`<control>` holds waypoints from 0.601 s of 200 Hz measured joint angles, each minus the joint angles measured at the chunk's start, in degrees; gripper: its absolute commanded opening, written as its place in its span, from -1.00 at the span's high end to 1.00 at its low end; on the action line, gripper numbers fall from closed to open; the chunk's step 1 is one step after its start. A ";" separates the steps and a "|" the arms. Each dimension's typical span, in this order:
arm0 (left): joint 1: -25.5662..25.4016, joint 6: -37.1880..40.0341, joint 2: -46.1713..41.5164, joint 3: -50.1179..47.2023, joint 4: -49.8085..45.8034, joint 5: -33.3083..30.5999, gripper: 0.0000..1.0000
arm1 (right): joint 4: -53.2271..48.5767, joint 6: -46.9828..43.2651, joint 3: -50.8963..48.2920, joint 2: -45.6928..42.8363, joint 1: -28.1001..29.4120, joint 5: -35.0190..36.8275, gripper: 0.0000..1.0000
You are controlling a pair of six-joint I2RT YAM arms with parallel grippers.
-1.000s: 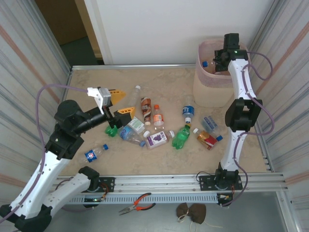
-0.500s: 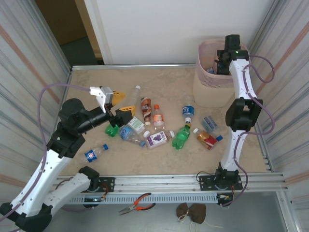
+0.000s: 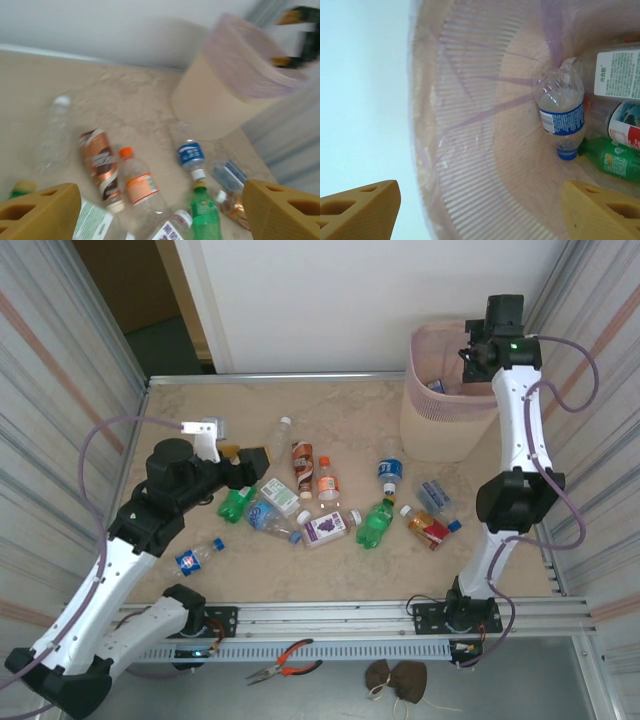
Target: Put the plastic bottles in the bin
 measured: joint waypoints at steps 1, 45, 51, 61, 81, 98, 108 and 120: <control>0.09 -0.68 0.00 -0.13 -0.20 -0.46 -0.65 | 0.02 -0.04 -0.11 -0.15 0.00 0.02 -0.64; 3.37 -22.95 0.92 -2.45 -11.37 -9.05 -0.60 | 3.10 -1.95 -9.49 -8.26 0.00 0.17 -0.63; 4.31 -26.10 1.33 -2.45 -13.25 -9.14 -0.62 | 3.48 -2.32 -10.69 -9.16 0.00 0.20 -0.63; 5.68 -30.64 2.03 -2.45 -16.13 -9.16 -0.65 | 3.72 -2.80 -12.22 -10.32 0.00 0.39 -0.63; 8.63 -39.80 3.74 -2.58 -23.02 -8.22 -0.71 | 4.61 -3.39 -15.78 -12.72 -0.17 0.63 -0.63; 12.24 -45.68 4.44 -3.61 -27.41 -5.88 -0.78 | 5.64 -4.24 -18.14 -14.58 -0.52 0.87 -0.63; 14.78 -48.74 4.37 -4.85 -29.62 -4.13 -0.79 | 6.71 -4.48 -19.82 -15.96 -0.74 1.11 -0.63; 17.44 -51.82 3.89 -6.62 -31.67 -2.21 -0.80 | 7.30 -4.83 -21.44 -17.49 -1.05 1.44 -0.63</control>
